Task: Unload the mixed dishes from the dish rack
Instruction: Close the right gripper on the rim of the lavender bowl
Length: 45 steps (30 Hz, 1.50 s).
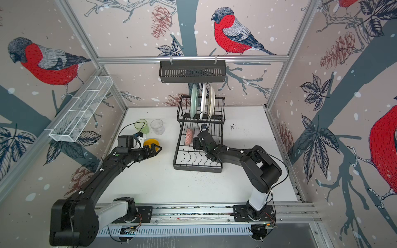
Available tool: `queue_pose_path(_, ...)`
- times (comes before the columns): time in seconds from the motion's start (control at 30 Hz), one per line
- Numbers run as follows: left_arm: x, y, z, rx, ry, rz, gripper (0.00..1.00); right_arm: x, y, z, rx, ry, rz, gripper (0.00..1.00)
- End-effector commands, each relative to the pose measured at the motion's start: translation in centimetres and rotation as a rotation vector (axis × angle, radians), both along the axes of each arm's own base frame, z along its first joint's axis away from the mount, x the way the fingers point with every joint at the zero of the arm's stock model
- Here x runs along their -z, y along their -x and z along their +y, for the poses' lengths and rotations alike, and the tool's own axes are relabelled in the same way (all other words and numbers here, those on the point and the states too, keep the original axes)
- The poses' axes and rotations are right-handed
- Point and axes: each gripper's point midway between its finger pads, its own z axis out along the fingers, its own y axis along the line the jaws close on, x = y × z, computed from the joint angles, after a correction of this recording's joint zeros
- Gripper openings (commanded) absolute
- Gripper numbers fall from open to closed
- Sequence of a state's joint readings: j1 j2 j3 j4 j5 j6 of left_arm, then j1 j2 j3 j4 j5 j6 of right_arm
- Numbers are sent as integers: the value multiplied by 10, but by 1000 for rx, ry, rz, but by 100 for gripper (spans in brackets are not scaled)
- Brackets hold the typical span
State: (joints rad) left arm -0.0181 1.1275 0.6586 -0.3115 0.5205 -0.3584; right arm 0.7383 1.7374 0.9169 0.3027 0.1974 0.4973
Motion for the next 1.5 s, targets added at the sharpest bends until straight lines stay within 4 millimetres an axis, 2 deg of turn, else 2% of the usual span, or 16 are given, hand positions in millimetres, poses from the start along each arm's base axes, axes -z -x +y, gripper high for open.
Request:
queue_pose_path(0.0,-3,-2,-1,15,-6,-29,97,-1,0,4,-9,-20,-2,65)
queue_pose_path(0.6,-2,-2,0,15,-8,-26,97,-7,-2,-1,23,33,-49,56)
queue_pose_path(1.07,-3,-2,-1,16,-5,-28,97,-16,0,-7,70,141,-115,54)
queue_pose_path(1.47,-4,-2,-2,19,-1,-33,97,-30,12,-10,67,86,-118,53)
